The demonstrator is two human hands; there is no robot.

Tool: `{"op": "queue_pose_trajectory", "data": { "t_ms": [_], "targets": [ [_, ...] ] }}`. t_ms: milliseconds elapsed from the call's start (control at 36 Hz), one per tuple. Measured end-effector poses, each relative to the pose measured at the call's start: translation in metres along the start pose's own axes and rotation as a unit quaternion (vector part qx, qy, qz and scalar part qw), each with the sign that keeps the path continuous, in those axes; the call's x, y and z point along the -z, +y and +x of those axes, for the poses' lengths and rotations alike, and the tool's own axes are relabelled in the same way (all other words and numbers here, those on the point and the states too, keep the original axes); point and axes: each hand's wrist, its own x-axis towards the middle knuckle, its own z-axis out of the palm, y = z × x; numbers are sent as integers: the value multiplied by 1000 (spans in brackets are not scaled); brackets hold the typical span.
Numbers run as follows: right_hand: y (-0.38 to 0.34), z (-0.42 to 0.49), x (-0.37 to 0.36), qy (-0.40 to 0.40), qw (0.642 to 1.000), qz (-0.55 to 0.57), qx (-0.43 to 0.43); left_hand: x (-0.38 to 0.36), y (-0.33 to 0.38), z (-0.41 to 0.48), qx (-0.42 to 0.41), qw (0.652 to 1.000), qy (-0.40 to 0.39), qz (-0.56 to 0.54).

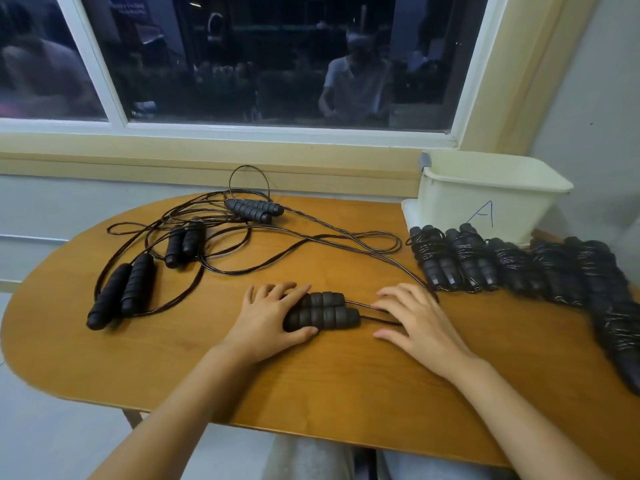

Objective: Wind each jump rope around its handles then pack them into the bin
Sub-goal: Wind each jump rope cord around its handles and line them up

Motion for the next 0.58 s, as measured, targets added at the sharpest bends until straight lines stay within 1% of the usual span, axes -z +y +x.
{"op": "queue_pose_trajectory", "data": {
  "t_ms": [83, 194, 278, 472, 528, 583],
  "targets": [
    [-16, 10, -5, -19, 1000, 17, -4, -4, -7, -3, -8, 998, 5, -69],
    [-24, 19, -14, -10, 999, 39, -26, -4, -10, -5, -26, 994, 10, -104],
    [-27, 23, -18, -2, 998, 58, -25, -3, -14, -5, -40, 993, -6, -114],
    [-36, 27, -19, -20, 997, 60, -35, 2, -24, -4, -57, 988, -64, -127],
    [-36, 26, -20, -21, 997, 64, -36, 2, -25, -5, -58, 989, -62, -123],
    [-35, 25, -19, -27, 996, 74, -40, 2, -24, -9, -77, 992, -46, -90]
  ]
}}
